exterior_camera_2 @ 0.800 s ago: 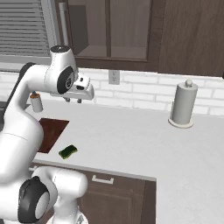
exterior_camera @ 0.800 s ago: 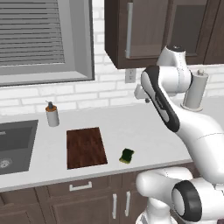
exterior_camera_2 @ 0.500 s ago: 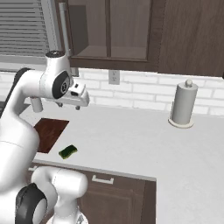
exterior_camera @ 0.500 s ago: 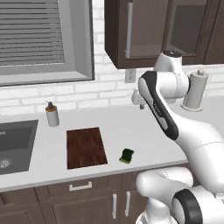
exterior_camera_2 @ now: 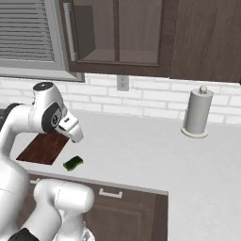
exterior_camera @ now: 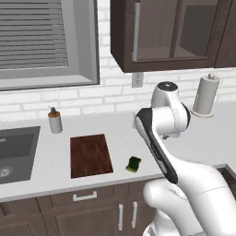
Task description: Pick up the sponge from the counter and clean the cutting board by briefly scrubbing or pressing down on the cutting board. Once finished, release the sponge.
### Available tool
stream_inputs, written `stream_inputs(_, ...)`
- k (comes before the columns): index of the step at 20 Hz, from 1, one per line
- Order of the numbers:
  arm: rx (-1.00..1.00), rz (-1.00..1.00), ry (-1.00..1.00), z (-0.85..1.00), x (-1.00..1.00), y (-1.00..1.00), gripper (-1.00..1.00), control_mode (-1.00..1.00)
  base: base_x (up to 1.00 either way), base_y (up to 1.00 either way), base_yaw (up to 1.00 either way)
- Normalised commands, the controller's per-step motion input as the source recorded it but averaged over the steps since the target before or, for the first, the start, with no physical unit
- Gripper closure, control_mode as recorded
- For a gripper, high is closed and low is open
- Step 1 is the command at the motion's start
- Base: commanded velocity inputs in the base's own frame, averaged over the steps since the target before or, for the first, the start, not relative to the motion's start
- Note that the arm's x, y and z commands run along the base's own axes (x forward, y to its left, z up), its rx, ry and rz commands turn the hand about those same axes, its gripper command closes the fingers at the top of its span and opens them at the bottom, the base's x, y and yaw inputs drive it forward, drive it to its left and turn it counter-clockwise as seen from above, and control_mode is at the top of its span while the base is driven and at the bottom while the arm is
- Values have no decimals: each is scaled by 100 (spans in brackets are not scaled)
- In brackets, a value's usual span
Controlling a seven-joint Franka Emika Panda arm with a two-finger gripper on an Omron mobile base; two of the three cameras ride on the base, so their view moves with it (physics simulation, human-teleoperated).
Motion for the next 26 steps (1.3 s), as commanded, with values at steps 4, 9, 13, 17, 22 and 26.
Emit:
stream_inputs(4,14,-23,2,-60,-5,6,-100,-100,0,0,0)
stream_inputs(9,17,-1,6,-57,0,4,-100,-100,0,0,0)
stream_inputs(13,4,0,5,-47,0,14,-100,-100,0,0,0)
stream_inputs(17,0,0,4,-29,1,16,-100,-100,0,0,0)
stream_inputs(22,0,0,5,-21,11,13,-100,-100,0,0,0)
stream_inputs(26,0,0,5,-14,21,9,-100,-100,0,0,0)
